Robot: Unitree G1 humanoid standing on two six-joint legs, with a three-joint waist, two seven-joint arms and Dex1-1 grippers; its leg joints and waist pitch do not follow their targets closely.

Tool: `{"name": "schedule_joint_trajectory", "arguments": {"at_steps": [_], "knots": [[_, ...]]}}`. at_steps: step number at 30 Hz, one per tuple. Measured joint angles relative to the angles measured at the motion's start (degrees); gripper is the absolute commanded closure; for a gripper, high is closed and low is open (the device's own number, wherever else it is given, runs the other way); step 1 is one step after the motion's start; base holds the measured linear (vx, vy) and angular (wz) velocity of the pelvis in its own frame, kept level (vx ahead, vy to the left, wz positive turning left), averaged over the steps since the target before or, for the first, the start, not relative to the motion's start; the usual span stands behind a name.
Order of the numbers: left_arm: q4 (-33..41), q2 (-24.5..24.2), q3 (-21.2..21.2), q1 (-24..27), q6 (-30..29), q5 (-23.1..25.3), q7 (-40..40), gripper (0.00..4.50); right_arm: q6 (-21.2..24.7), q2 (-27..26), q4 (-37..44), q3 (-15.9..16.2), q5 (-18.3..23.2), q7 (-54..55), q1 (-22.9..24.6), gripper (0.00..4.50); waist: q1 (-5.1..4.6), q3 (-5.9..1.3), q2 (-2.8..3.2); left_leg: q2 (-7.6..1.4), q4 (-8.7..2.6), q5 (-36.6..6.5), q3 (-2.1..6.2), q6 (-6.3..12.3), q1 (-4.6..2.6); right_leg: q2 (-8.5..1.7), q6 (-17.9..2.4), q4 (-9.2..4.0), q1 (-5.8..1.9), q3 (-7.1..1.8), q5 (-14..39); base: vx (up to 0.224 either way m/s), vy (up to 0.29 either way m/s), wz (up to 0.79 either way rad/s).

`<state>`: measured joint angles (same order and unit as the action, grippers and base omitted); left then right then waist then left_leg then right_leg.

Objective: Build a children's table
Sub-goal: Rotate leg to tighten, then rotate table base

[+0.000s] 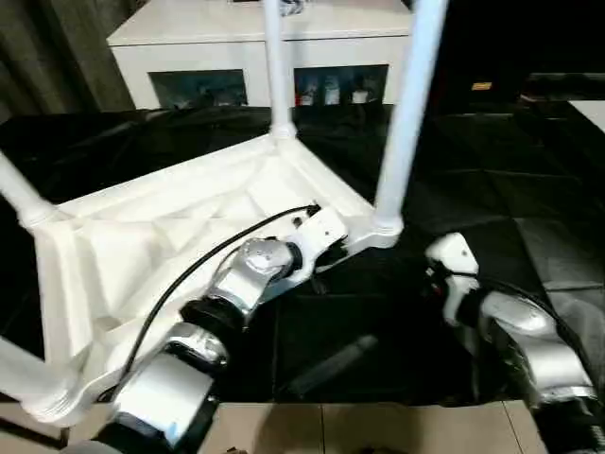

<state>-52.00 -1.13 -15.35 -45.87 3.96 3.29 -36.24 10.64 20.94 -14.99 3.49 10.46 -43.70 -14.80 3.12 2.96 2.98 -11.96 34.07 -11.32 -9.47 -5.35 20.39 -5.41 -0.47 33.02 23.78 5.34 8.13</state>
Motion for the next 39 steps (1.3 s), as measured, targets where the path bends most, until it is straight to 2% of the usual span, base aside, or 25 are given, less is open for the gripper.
{"name": "schedule_joint_trajectory", "arguments": {"at_steps": [4, 6, 7, 10, 12, 14, 17, 19, 25, 32, 39], "knots": [[8.3, -4.5, 1.6, 2.0, -5.5, -2.1, -3.5, 3.38, 0.1, -2.1, 0.7, 1.0, 0.5, -0.3, -1.5, 1.49, -0.83, 0.01, -0.12, -0.03, -0.02, 0.1, -0.04, 0.16, 0.09, 0.02, -0.3, 0.08, 0.19, 0.02, -0.2, 0.000, 0.000, 0.00], [13.1, -6.4, 2.4, 4.4, -8.6, -3.0, -4.7, 3.08, 0.1, -2.5, 0.8, 1.6, 0.6, -0.7, -2.2, 1.49, -0.94, 0.02, -0.25, -0.04, -0.19, 0.1, -0.09, 0.30, 0.08, 0.02, -0.2, 0.09, 0.25, 0.02, -0.1, 0.000, 0.000, 0.00], [17.6, -8.3, 3.2, 7.4, -12.0, -3.6, -5.7, 3.03, 0.2, -2.8, 0.8, 1.9, 0.7, -1.4, -3.0, 1.49, -0.87, 0.07, -0.44, -0.07, -0.26, 0.1, -0.08, 0.30, 0.11, 0.04, -0.2, 0.10, 0.33, 0.05, -0.1, 0.000, 0.000, 0.00], [25.1, -13.2, 3.3, 12.9, -18.3, -3.7, -7.7, 2.89, 0.2, -2.7, 1.2, 2.0, 1.2, -2.8, -4.1, 1.49, -0.71, 0.10, -0.60, -0.24, -0.31, 0.1, -0.10, 0.31, 0.19, 0.05, -0.2, 0.12, 0.42, 0.05, 0.0, 0.000, 0.000, 0.00], [27.6, -15.1, 3.9, 14.5, -21.0, -3.7, -8.1, 2.75, 0.2, -2.7, 1.2, 2.1, 1.3, -3.1, -4.2, 1.49, -0.26, 0.16, -0.73, -0.25, -0.27, 0.2, -0.09, 0.30, 0.11, 0.04, -0.2, 0.11, 0.44, 0.03, 0.0, 0.000, 0.000, 0.00], [33.4, -18.7, 3.6, 17.2, -24.0, -3.7, -10.1, 2.60, 0.2, -2.9, 0.6, 2.9, 1.2, -3.2, -5.3, 1.49, 0.08, 0.19, -0.84, -0.25, -0.22, 0.2, -0.23, 0.29, 0.05, 0.02, -0.2, 0.14, 0.46, -0.12, 0.0, 0.000, 0.000, 0.00], [43.8, -26.7, 3.1, 22.2, -30.4, -4.7, -15.7, 2.60, -0.2, -2.6, -1.1, 3.0, 1.0, -3.5, -7.3, 1.49, -0.06, 0.13, -1.45, -0.27, -0.24, 0.1, -0.27, 0.19, -0.07, 0.05, -0.2, 0.20, 0.43, -0.17, 0.0, 0.000, 0.000, 0.00], [47.9, -29.8, 2.7, 23.8, -34.1, -4.5, -17.6, 2.60, -0.3, -2.4, -1.9, 3.1, 0.9, -4.1, -8.1, 1.49, 0.18, 0.15, -1.73, -0.26, -0.24, 0.0, -0.25, -0.08, -0.14, 0.04, -0.2, 0.22, 0.31, -0.18, 0.0, 0.000, 0.000, 0.00], [55.4, -32.2, 2.0, 26.3, -41.8, -4.6, -18.1, 2.60, -1.4, -2.5, -3.7, 3.8, 0.4, -5.5, -9.5, 1.49, 0.26, 0.08, -2.34, -0.11, -0.23, 0.0, -0.37, -0.11, -0.29, 0.04, -0.2, 0.22, 0.15, -0.65, 0.0, 0.000, 0.000, 0.00], [59.6, -31.9, 2.2, 27.6, -48.1, -7.7, -18.2, 2.60, -1.5, -2.2, -4.4, 4.1, 0.2, -6.2, -9.5, 1.49, 0.25, 0.08, -2.48, 0.01, -0.22, 0.0, -0.41, -0.09, -0.29, 0.14, -0.1, 0.35, 0.22, -1.13, 0.0, 0.000, 0.000, 0.00], [60.0, -31.2, 6.1, 26.6, -50.2, -10.4, -16.8, 2.60, -2.2, -2.2, -4.5, 4.5, -0.1, -6.7, -9.5, 1.49, 0.12, 0.12, -2.75, 0.05, -0.12, 0.1, -0.43, -0.15, -0.32, 0.19, 0.2, 0.76, 0.21, -1.36, 0.2, 0.000, 0.000, 0.00]]}}
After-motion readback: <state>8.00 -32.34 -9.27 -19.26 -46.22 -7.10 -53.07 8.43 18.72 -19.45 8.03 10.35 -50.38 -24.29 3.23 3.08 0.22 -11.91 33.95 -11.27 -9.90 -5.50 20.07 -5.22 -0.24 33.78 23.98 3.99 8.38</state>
